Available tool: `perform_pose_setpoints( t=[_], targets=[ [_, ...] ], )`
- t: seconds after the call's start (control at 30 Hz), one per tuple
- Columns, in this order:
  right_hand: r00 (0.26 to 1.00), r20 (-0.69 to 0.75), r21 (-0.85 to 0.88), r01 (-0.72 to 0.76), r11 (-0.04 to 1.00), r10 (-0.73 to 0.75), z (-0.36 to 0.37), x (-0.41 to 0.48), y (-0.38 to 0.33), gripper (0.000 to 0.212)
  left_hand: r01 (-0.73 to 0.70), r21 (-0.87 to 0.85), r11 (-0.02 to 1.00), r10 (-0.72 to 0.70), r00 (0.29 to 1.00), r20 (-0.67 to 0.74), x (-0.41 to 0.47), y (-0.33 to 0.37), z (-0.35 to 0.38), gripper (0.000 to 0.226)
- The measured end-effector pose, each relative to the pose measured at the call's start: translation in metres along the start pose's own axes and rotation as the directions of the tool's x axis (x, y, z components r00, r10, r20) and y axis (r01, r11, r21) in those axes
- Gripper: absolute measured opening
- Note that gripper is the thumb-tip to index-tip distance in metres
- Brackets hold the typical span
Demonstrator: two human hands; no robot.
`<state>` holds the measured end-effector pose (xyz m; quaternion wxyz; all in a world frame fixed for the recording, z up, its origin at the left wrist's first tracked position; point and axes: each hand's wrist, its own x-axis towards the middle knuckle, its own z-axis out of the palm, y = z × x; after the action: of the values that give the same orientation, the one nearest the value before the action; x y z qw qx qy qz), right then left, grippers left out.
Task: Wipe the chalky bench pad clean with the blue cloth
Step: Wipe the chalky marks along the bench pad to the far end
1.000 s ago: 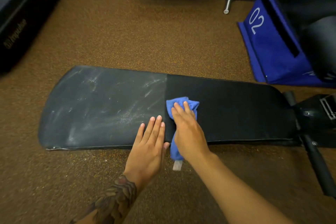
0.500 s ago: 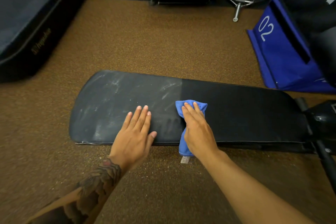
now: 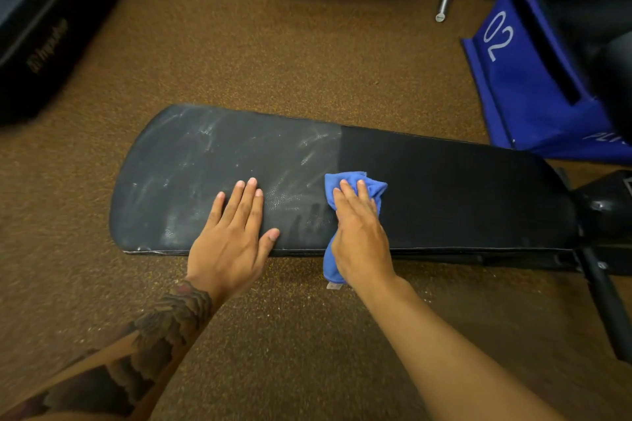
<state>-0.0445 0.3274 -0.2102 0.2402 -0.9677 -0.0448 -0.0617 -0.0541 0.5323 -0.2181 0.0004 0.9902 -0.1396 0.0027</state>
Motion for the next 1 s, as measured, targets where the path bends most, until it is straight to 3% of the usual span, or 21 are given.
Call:
perform_pose_setpoints(
  t=[0.2,0.37,0.53,0.7,0.83,1.0],
  targets=[
    [0.983,0.051,0.006,0.174,0.985,-0.174,-0.01,-0.039,0.001,0.069,-0.007,-0.011,1.0,0.007,1.0,0.019,0.0,-0.001,-0.001,0.07],
    [0.997,0.035,0.023,0.073,0.997,-0.073,-0.018,-0.03,0.027,0.068,0.0,-0.029,1.0,0.0,1.0,0.004,-0.001,-0.002,0.0,0.07],
    [0.999,0.014,-0.017,-0.042,0.999,0.042,-0.008,0.004,0.005,0.064,0.003,-0.026,1.0,-0.003,1.0,-0.003,-0.002,-0.001,-0.001,0.069],
    [0.994,0.028,0.004,0.102,0.995,-0.102,-0.001,-0.032,-0.026,0.073,0.0,-0.008,1.0,0.0,1.0,0.01,-0.001,0.0,-0.001,0.068],
    [0.978,0.101,0.012,0.181,0.983,-0.182,-0.017,-0.066,-0.01,0.073,-0.005,-0.015,1.0,0.005,1.0,0.015,-0.001,-0.001,-0.002,0.069],
    [0.995,0.073,-0.002,0.071,0.997,-0.07,-0.018,-0.033,0.016,0.073,-0.004,-0.028,1.0,0.005,1.0,0.001,-0.002,-0.001,-0.001,0.068]
  ],
)
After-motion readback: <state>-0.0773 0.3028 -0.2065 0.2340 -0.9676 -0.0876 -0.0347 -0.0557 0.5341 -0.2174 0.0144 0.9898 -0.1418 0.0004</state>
